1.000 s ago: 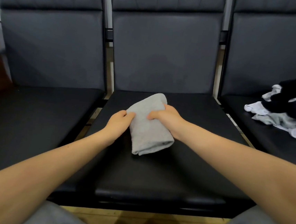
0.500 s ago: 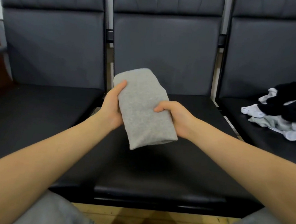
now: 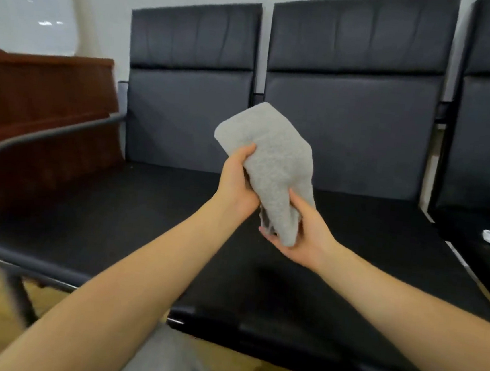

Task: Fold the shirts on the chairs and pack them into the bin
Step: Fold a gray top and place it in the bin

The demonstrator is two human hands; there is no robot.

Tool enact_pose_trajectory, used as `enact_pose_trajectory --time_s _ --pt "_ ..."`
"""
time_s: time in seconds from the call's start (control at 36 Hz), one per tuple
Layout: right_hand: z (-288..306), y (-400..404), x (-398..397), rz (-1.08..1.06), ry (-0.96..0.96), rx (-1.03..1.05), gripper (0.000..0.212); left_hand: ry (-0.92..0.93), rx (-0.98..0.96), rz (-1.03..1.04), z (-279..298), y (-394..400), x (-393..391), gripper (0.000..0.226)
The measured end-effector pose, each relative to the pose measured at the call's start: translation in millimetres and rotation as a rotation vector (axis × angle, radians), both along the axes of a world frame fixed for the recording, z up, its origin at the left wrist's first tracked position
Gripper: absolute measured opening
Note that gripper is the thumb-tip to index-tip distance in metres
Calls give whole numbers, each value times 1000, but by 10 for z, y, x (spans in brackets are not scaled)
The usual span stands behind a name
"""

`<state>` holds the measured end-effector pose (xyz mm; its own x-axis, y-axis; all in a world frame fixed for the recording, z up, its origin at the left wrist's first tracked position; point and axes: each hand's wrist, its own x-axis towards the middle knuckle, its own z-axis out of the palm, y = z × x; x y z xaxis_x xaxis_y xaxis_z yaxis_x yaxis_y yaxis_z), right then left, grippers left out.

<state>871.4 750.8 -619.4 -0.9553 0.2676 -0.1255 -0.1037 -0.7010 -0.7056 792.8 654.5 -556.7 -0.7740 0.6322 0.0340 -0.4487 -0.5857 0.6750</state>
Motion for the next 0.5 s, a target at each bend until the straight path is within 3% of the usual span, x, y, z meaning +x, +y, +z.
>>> enact_pose_trajectory --time_s 0.11,0.19,0.28,0.39,0.5 --pt "257 -174 -181 -51 75 70 21 96 -9 131 89 -489 -258 29" --pt "385 -285 -360 -86 -30 170 27 113 -30 209 92 -993 -457 45" --pt "506 -479 -552 -86 -137 370 26 40 -69 271 108 -1539 -527 40" --pt "625 -887 -763 4 -227 602 14 38 -210 285 18 -2302 -507 51" --pt "507 -1532 -979 119 -251 801 22 39 -458 335 -263 -3052 -459 54"
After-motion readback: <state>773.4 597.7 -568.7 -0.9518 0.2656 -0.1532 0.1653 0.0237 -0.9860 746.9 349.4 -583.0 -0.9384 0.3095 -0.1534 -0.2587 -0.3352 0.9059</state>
